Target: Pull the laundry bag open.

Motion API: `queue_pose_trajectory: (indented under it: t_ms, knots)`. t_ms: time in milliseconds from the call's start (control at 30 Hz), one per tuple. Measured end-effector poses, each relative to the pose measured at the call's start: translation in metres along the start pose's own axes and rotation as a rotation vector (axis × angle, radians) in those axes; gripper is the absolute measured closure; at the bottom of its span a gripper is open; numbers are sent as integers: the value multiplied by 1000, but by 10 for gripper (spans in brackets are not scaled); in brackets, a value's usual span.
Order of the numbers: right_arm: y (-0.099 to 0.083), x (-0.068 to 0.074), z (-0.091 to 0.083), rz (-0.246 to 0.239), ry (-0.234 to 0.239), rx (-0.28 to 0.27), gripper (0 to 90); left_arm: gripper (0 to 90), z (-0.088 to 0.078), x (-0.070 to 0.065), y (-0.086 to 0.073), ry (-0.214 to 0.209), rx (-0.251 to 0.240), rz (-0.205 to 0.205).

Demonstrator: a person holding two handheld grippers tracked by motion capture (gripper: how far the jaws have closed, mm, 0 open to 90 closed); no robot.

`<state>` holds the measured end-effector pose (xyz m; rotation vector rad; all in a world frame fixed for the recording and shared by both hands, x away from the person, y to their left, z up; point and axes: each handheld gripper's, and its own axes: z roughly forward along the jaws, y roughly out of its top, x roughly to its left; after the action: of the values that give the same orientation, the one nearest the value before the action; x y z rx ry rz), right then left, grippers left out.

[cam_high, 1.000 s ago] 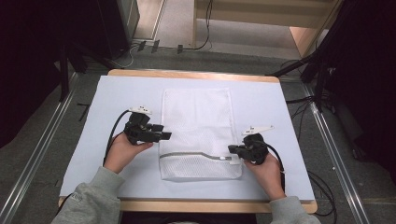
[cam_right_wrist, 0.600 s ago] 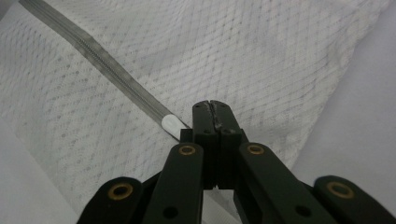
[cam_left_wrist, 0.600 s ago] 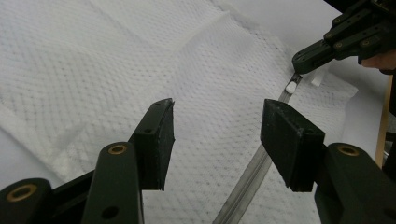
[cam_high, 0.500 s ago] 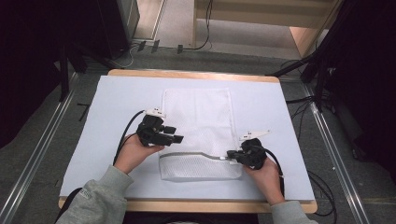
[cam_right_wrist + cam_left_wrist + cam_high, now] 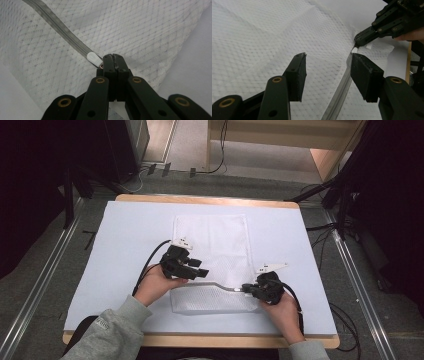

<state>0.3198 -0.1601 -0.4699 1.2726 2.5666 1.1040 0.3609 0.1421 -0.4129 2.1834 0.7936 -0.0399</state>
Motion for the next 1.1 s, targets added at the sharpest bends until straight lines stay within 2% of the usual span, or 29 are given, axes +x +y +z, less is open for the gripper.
queue_pose_trajectory:
  t_ms: [100, 200, 333, 433, 600, 767, 867, 1067, 1100]
  knots:
    - [0, 2, 1, -4, 5, -1, 900, 488, 5, -4, 2, -9, -2, 5]
    - [1, 0, -2, -13, -1, -12, 900, 515, 9, -9, 5, -36, -10, 9]
    - [3, -6, -10, 0, -20, -32, 900, 542, 21, -17, 9, -55, 6, 19]
    - [1, -11, -10, 15, -23, -19, 900, 559, 30, -22, 10, -63, 20, 34]
    - [-2, -15, -9, 16, -28, -11, 900, 651, 45, -29, 11, -86, 22, 31]
    - [-5, -16, -9, 6, -38, -7, 900, 725, 59, -39, 9, -94, 40, 31]
    - [-6, -14, -9, -21, -52, -7, 900, 731, 65, -43, 9, -96, 51, 33]
    - [-5, -13, -9, -13, -55, -5, 900, 741, 76, -45, 12, -105, 58, 15]
    - [-5, -13, -9, -19, -55, -7, 900, 744, 77, -47, 13, -104, 59, 22]
